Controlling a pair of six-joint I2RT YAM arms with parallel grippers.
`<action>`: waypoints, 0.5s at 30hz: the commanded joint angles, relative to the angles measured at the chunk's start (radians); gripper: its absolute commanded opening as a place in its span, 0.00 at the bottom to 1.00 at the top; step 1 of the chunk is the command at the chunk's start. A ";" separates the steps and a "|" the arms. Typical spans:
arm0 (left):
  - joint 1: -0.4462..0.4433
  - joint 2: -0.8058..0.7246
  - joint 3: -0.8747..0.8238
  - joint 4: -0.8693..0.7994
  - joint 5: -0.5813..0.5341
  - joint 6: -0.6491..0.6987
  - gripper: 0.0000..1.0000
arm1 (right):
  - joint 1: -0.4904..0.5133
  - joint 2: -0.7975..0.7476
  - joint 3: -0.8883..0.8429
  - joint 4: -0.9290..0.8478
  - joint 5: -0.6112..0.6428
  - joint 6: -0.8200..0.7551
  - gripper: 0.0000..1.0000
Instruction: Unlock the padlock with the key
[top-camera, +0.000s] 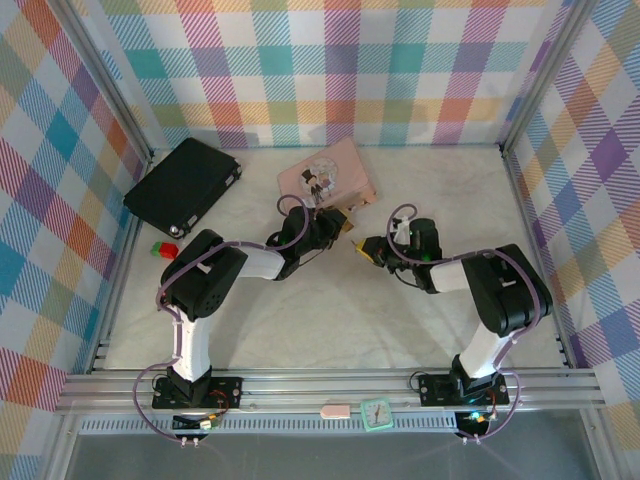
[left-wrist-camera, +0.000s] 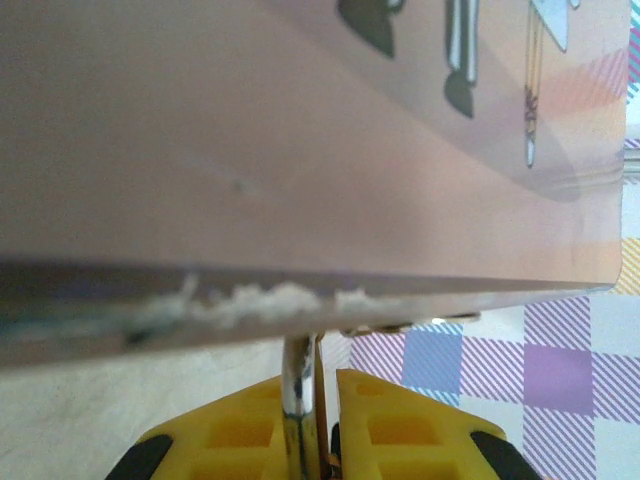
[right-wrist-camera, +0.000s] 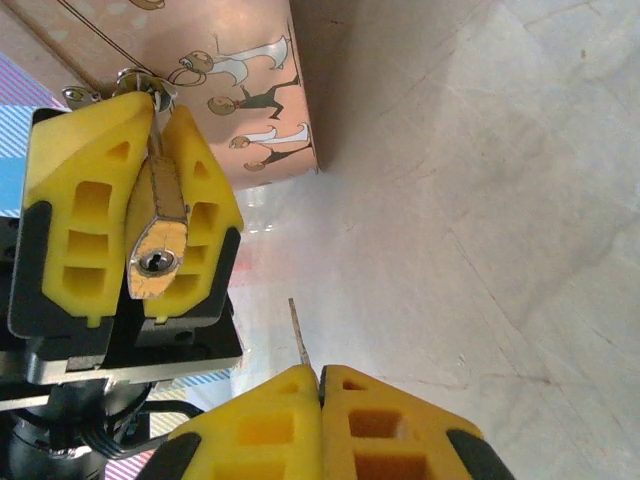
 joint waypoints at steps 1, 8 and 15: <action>-0.001 -0.024 0.042 0.043 0.060 -0.007 0.00 | -0.008 -0.052 -0.011 0.010 -0.030 -0.020 0.00; 0.000 -0.025 0.032 0.063 0.093 -0.005 0.00 | -0.018 -0.053 -0.011 0.121 -0.056 0.044 0.00; -0.001 -0.028 0.025 0.069 0.103 -0.005 0.00 | -0.024 -0.042 -0.010 0.157 -0.060 0.069 0.00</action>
